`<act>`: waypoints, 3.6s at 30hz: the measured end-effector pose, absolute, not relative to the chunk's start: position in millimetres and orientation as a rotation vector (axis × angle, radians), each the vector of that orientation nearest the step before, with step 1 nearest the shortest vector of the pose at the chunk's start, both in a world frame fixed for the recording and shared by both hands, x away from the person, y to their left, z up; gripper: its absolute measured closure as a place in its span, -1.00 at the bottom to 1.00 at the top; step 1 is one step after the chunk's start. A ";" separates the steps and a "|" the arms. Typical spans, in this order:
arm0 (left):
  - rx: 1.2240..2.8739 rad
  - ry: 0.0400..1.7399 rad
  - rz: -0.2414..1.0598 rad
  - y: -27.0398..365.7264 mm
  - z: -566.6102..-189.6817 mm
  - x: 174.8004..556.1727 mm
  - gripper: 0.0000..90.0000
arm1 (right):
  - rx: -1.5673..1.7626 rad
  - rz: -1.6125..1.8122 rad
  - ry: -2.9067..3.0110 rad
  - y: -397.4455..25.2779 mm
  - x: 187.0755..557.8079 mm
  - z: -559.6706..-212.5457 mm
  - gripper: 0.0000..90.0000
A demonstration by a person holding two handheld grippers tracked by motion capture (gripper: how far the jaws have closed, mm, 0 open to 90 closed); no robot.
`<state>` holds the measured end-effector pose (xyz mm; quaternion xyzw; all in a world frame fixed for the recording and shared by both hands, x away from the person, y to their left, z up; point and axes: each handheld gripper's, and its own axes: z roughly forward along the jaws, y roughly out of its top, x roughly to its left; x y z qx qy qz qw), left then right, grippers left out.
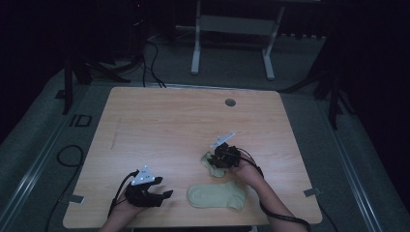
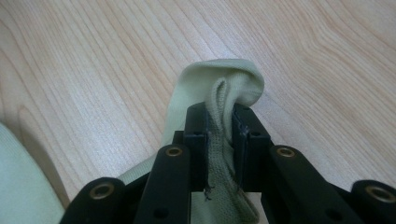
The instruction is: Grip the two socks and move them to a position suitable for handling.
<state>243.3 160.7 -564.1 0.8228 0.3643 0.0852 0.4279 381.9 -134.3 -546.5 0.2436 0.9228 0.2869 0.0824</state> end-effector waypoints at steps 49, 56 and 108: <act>2.196 0.966 0.220 41.1 -549.5 372.7 0.97 | 0.668 0.848 2.725 -147.9 359.1 -540.4 0.93; 2.172 0.998 0.252 64.8 -539.2 360.4 0.97 | 0.768 0.959 2.628 -171.5 357.6 -521.2 0.93; 2.230 0.921 0.348 60.1 -562.2 323.6 0.35 | 0.933 0.905 2.560 -206.2 337.5 -554.6 0.18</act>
